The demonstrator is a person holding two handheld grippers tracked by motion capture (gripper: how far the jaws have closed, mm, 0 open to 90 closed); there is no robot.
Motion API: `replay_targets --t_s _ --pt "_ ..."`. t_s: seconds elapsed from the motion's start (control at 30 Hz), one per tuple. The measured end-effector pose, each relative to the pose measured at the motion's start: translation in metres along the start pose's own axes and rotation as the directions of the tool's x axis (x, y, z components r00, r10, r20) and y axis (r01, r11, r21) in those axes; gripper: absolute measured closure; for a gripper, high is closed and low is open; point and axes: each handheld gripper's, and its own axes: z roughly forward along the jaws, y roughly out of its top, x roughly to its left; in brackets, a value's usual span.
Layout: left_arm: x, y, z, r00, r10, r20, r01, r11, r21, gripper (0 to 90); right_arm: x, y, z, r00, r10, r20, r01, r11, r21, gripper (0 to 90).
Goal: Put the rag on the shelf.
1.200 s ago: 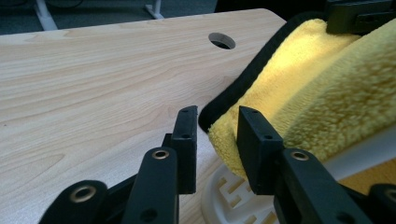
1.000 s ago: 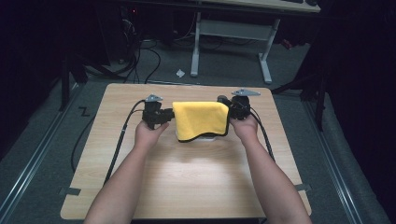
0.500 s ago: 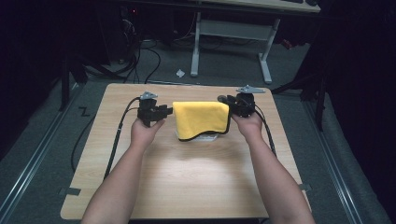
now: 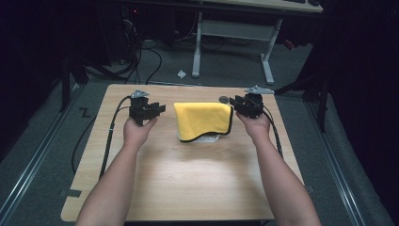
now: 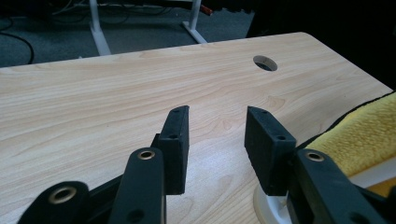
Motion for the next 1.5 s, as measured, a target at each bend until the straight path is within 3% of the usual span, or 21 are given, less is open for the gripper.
replay_targets --t_s 0.07,0.17,0.33,0.47,0.7,0.87,1.0,1.1,1.17,1.23,1.27,1.3,1.33,1.37,1.4,1.47,1.5 --pt "-0.004 -0.001 -0.004 0.9998 0.017 -0.014 -0.017 0.9997 -0.019 60.4 0.005 -0.001 -0.004 0.9998 -0.017 0.012 0.017 1.0 -0.006 65.2" --pt "-0.007 -0.003 -0.015 0.9999 0.012 -0.007 -0.012 0.9994 -0.032 59.0 0.008 -0.002 -0.015 0.9993 -0.035 0.015 0.036 0.999 -0.019 62.9" --pt "-0.014 -0.012 -0.04 0.9998 0.013 -0.018 -0.014 0.9982 -0.058 56.8 0.012 -0.009 -0.039 0.9976 -0.055 0.042 0.056 0.998 -0.023 57.8" --pt "-0.02 -0.024 -0.061 0.9996 0.019 -0.023 -0.02 0.9978 -0.064 54.8 0.018 -0.014 -0.062 0.9974 -0.065 0.031 0.066 0.997 -0.031 55.5" --pt "-0.041 -0.06 -0.098 0.9995 0.032 -0.002 -0.032 0.997 -0.071 50.3 0.042 -0.027 -0.095 0.9882 -0.145 0.048 0.147 0.989 -0.024 47.3" --pt "-0.062 -0.094 -0.113 0.9981 0.057 0.021 -0.057 0.9982 -0.019 47.1 0.064 -0.047 -0.112 0.9872 -0.159 0.018 0.159 0.987 -0.007 41.4" --pt "-0.083 -0.123 -0.112 0.9954 0.075 0.061 -0.078 0.9958 0.049 45.6 0.085 -0.076 -0.115 0.9868 -0.161 -0.015 0.161 0.986 0.028 38.0" --pt "-0.102 -0.146 -0.106 0.9889 0.108 0.102 -0.118 0.9879 0.1 45.9 0.101 -0.101 -0.113 0.9871 -0.158 -0.026 0.159 0.986 0.058 35.6" --pt "-0.112 -0.16 -0.102 0.9824 0.143 0.12 -0.158 0.9786 0.132 46.2 0.111 -0.119 -0.111 0.9884 -0.147 -0.038 0.15 0.985 0.083 35.0" --pt "-0.121 -0.169 -0.097 0.9788 0.149 0.14 -0.172 0.9705 0.169 46.6 0.12 -0.138 -0.109 0.9871 -0.155 -0.041 0.159 0.98 0.116 34.2" --pt "-0.125 -0.17 -0.095 0.9741 0.169 0.151 -0.195 0.9633 0.184 45.9 0.124 -0.15 -0.11 0.9872 -0.155 -0.037 0.158 0.981 0.111 35.0" --pt "-0.133 -0.172 -0.093 0.9753 0.164 0.149 -0.19 0.9636 0.188 44.8 0.126 -0.163 -0.11 0.9861 -0.164 -0.029 0.166 0.981 0.099 39.9" --pt "-0.134 -0.171 -0.093 0.9636 0.23 0.136 -0.254 0.9474 0.195 44.4 0.128 -0.17 -0.11 0.9826 -0.181 -0.038 0.185 0.974 0.128 40.6" --pt "-0.135 -0.17 -0.092 0.9604 0.245 0.133 -0.267 0.9457 0.186 44.4 0.128 -0.168 -0.11 0.9802 -0.19 -0.056 0.196 0.969 0.147 37.9" --pt "-0.135 -0.169 -0.091 0.9598 0.243 0.14 -0.266 0.9468 0.181 44.4 0.127 -0.166 -0.111 0.9785 -0.2 -0.049 0.205 0.972 0.117 39.7" --pt "-0.133 -0.168 -0.089 0.9666 0.207 0.152 -0.234 0.9539 0.189 44.4 0.122 -0.164 -0.109 0.9845 -0.17 -0.045 0.174 0.979 0.111 39.3" --pt "-0.13 -0.168 -0.088 0.9666 0.208 0.15 -0.235 0.9524 0.194 44.4 0.119 -0.165 -0.106 0.9888 -0.142 -0.048 0.147 0.981 0.126 39.2"
